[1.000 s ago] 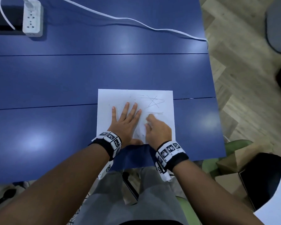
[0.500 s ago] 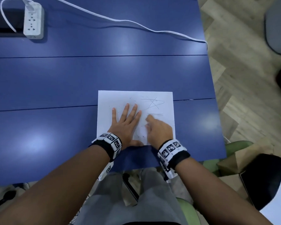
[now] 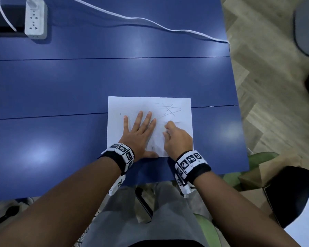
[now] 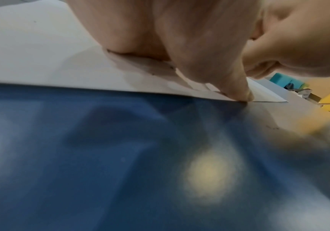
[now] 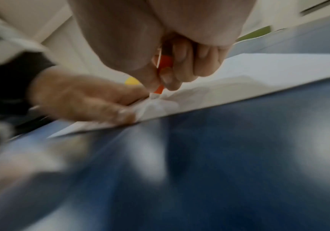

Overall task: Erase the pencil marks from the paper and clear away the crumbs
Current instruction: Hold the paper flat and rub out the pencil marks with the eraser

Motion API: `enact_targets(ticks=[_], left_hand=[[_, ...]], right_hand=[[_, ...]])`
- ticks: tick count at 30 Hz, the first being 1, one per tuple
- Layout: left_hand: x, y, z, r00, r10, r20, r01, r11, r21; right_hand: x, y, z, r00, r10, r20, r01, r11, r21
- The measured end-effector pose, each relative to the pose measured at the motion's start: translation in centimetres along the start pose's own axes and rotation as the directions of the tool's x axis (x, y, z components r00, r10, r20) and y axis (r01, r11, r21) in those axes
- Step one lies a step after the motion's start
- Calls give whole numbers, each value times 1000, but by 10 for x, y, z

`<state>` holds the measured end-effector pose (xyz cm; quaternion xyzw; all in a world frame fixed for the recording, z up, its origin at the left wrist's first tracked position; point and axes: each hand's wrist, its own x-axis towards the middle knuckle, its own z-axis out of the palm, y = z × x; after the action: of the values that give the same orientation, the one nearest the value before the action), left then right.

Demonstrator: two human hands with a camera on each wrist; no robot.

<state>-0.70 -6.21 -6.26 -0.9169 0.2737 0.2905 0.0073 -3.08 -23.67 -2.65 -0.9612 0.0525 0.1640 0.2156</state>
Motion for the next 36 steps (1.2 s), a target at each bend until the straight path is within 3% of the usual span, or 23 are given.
enact_targets(ticks=[5,11,14,16,19,22,27,36], left_hand=[[1,2,-1,1000,-8,2,8,1000,-13],[-1,2,-2,1000,4,-9,-4,1000,-6],[0,1,0,1000,1,4,-1,1000,1],[0,2,0,1000,1,4,-1,1000,-4],[-1,2,-2,1000,2,4,-2,1000,-11],[-2,1,-2,1000,2,4,-2,1000,-6],[-1,1,-2,1000,6,1,-6,1000,-23],[5,15,-12,999,-4,-47,5,1000,22]], right_hand=[[-28,-10,14,952,-216,215,224,974,-16],[-16,-5,12,999,-9,47,5,997,76],[-36,-19,22,977,-139,164,128,989,76],[-35,-14,20,973,-149,177,141,988,56],[-20,4,11,997,7,75,-9,999,32],[-15,19,3,986,149,-74,-147,989,37],[-16,17,6,962,254,-98,-249,966,64],[-7,27,-1,986,149,-71,-146,988,48]])
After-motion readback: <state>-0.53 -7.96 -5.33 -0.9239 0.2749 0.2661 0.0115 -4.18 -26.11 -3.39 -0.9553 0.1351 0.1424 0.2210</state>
